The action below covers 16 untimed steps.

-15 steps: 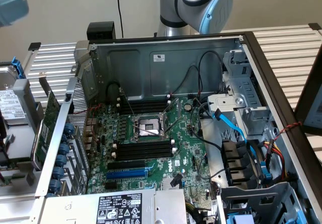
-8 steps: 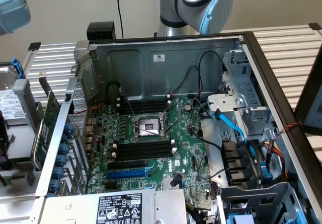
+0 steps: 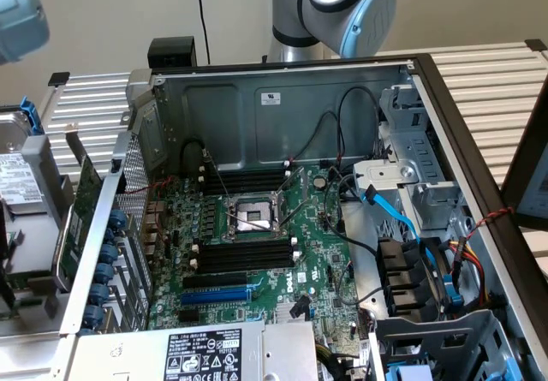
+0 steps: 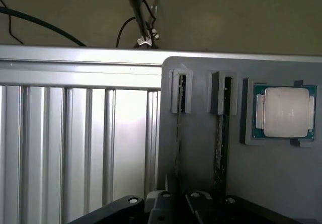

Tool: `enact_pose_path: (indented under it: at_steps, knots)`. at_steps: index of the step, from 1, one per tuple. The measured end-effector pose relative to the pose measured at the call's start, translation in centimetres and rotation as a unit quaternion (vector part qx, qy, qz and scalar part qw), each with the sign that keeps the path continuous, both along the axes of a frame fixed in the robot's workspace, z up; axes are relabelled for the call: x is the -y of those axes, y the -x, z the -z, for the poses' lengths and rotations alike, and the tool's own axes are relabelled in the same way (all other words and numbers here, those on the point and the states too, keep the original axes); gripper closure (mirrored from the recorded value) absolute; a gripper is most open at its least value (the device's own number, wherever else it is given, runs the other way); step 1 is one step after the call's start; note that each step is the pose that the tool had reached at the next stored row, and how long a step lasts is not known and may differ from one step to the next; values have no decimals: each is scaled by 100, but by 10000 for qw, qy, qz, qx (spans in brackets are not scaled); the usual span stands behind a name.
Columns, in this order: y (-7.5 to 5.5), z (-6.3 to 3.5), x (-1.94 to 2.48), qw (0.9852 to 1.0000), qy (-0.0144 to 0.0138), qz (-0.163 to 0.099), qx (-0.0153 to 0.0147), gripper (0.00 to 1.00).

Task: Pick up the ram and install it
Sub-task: 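Pick up the ram and move it above insertion slot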

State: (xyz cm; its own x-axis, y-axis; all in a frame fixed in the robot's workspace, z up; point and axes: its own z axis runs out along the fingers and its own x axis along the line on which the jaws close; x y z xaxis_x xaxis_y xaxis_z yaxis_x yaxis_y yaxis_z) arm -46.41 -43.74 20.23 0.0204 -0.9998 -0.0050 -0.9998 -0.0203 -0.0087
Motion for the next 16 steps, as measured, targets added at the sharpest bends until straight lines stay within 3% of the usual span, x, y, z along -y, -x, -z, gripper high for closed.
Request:
enact_pose_path:
  at_steps: [1, 4, 16]
  knots:
    - [0, -4, 5, 10000, -3, 4, 0, 87]
    - [1, -87, 14, 10000, -7, 16, 0, 88]
    - [-4, -579, 66, 10000, -7, 42, 0, 88]
